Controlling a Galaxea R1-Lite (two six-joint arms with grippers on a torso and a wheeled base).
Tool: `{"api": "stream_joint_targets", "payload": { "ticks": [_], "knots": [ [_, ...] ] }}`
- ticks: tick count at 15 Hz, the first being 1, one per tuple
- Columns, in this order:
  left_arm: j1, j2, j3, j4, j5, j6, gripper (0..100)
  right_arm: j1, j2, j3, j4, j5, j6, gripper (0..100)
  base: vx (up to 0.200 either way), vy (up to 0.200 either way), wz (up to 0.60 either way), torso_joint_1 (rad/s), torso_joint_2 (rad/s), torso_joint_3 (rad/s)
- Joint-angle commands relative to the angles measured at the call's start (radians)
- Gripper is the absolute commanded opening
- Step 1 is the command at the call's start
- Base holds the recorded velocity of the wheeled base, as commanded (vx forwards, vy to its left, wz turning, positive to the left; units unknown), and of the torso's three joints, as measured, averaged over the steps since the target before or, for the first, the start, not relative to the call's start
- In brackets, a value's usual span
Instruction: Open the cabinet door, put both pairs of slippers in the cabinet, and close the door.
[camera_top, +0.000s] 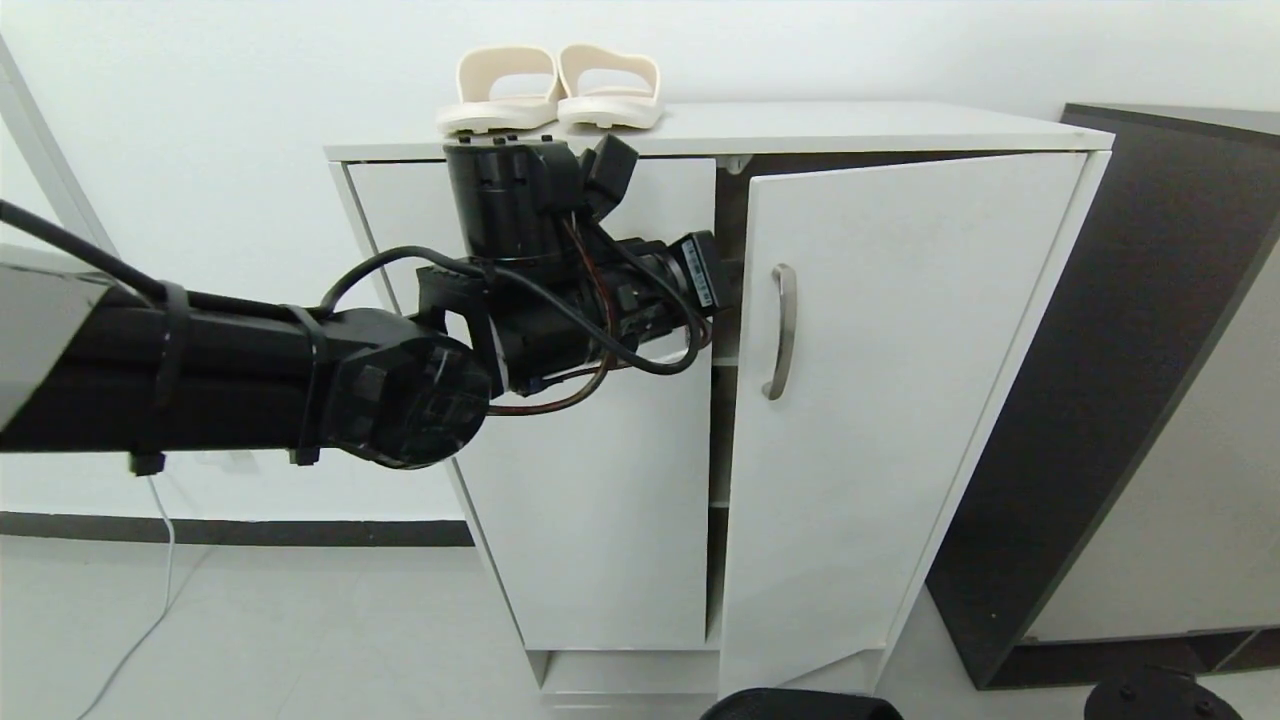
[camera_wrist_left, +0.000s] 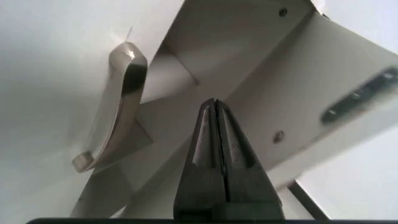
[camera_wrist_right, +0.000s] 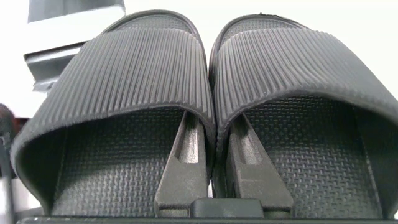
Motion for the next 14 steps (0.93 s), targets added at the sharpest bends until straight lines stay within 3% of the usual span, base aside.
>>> {"api": "stream_joint_targets", "payload": {
  "ticks": [1, 4, 7, 9, 11, 14],
  "knots": [
    [0.001, 0.024, -0.01, -0.001, 0.0, 0.0, 0, 0.012, 0.008, 0.0, 0.004, 0.001, 0.002, 0, -0.2, 0.0, 0.0, 0.002, 0.01, 0.002],
    [-0.006, 0.045, -0.004, -0.038, 0.0, 0.001, 0, 0.049, 0.0, 0.0, 0.064, 0.001, 0.002, 0, -0.2, 0.0, 0.0, -0.005, 0.0, 0.004],
    [-0.137, 0.071, 0.024, -0.058, 0.001, 0.018, 0, 0.071, -0.006, 0.0, 0.069, 0.001, 0.003, 0, -0.2, 0.0, 0.0, 0.004, 0.0, 0.004],
    [-0.193, 0.083, 0.039, -0.118, 0.001, 0.017, 0, 0.072, -0.006, 0.0, 0.073, 0.001, 0.003, 0, -0.2, 0.0, 0.0, 0.002, 0.0, 0.002],
    [-0.207, 0.103, 0.053, -0.196, 0.001, 0.017, 0, 0.072, -0.006, 0.0, 0.073, 0.001, 0.003, 0, -0.1, 0.0, 0.0, 0.004, 0.0, 0.001],
    [-0.177, 0.094, 0.062, -0.213, 0.018, 0.012, 0, 0.068, -0.004, 0.0, 0.06, -0.004, 0.006, 0, 0.0, 0.0, 0.0, 0.0, 0.0, 0.0]
  ]
}}
